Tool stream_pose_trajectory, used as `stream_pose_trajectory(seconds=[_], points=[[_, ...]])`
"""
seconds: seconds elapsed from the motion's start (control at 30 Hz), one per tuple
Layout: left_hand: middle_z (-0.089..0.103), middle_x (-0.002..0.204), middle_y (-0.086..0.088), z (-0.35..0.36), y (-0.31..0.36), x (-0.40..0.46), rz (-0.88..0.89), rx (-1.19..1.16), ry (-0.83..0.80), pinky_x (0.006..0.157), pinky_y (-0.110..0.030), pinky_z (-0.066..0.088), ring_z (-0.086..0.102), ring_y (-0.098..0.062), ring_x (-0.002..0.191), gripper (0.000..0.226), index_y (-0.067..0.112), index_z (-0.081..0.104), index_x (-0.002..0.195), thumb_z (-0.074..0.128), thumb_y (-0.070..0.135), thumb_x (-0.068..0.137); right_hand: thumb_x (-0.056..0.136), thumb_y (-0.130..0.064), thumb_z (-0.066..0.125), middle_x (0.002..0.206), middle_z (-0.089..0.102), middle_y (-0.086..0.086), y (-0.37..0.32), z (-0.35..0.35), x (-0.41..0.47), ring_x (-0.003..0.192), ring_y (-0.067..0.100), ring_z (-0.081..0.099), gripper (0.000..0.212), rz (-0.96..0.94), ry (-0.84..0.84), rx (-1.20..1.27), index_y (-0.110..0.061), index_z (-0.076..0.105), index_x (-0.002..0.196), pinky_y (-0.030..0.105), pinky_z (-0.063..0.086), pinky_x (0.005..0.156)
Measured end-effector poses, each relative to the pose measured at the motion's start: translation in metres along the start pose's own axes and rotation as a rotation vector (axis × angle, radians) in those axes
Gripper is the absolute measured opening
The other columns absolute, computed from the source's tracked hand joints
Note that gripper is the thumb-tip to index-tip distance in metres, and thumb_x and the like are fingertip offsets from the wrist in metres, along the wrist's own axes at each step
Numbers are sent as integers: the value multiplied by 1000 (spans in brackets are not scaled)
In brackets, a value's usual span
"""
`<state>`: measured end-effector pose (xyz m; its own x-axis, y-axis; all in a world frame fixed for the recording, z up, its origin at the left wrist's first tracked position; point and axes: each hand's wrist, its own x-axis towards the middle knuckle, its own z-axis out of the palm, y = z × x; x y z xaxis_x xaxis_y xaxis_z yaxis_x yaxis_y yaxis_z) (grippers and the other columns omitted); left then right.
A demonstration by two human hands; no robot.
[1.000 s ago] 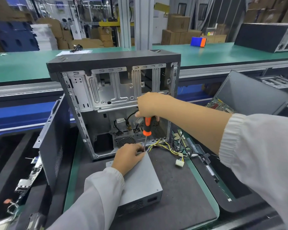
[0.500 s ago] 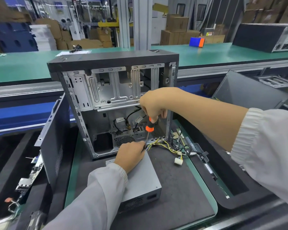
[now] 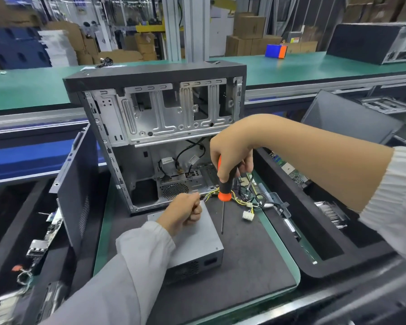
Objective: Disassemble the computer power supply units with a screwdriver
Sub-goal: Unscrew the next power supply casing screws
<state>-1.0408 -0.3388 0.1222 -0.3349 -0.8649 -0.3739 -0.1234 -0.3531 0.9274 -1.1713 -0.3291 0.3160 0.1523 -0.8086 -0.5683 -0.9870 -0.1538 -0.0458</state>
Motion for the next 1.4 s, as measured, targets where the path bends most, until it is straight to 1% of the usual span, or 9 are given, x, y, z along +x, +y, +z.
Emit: stream_pose_trajectory(seconds=[0.2,0.37,0.53,0.63,0.73,0.8,0.93,1.3,1.4], points=[[53,67,-5,-10,-17,-23,-60,-243,-184,46,-17,39,50,-12,54,18,7,58,78,52,5,95,85,-22,65,59,66,2,3,15,-5,45,10,58,15,-91,33,34,-7,67,85,21,50,47],[48,59,-5,-3,-30,-25,-68,-326,-113,42,-20,25,38,-12,42,34,12,44,66,39,18,99,83,-21,67,55,66,0,3,22,-4,43,8,59,14,-114,52,59,-7,68,83,21,50,47],[21,54,4,-2,-36,-29,85,-156,-75,38,-19,9,15,-9,41,45,20,44,61,44,38,101,82,-20,68,58,65,2,3,26,-2,43,9,58,14,-121,64,88,-6,68,82,20,50,47],[25,52,8,-2,-38,-34,218,11,-98,39,-18,14,17,-9,43,39,20,57,63,57,40,96,82,-21,68,62,67,4,4,26,-3,46,10,58,14,-120,65,94,-7,69,83,20,50,47],[38,53,10,-3,-39,-39,342,183,-196,45,-17,18,21,-9,49,16,20,76,86,67,32,91,82,-21,67,66,68,6,5,27,-4,49,13,59,15,-121,67,92,-7,68,83,20,50,47],[48,61,2,-4,-40,-41,381,199,-237,51,-15,24,26,-13,55,16,18,78,98,70,27,88,83,-21,66,68,68,7,5,27,-4,50,12,59,14,-124,63,96,-7,67,83,20,49,47],[17,55,2,-3,-44,-43,430,201,-242,53,-14,24,15,-15,53,19,14,77,101,75,20,83,84,-21,65,68,68,8,5,27,-4,48,13,58,15,-126,61,92,-6,68,84,20,49,47],[17,54,3,-2,-47,-42,473,204,-203,73,-11,41,16,-13,52,15,11,78,98,74,15,84,83,-21,65,68,68,9,1,27,-7,48,14,57,14,-121,45,81,-7,68,84,19,48,47],[17,54,2,-2,-46,-42,471,204,-211,61,-11,34,16,-13,52,14,13,79,96,75,19,83,83,-21,65,69,69,10,1,28,-8,49,15,57,15,-125,54,74,-7,67,83,20,49,47]])
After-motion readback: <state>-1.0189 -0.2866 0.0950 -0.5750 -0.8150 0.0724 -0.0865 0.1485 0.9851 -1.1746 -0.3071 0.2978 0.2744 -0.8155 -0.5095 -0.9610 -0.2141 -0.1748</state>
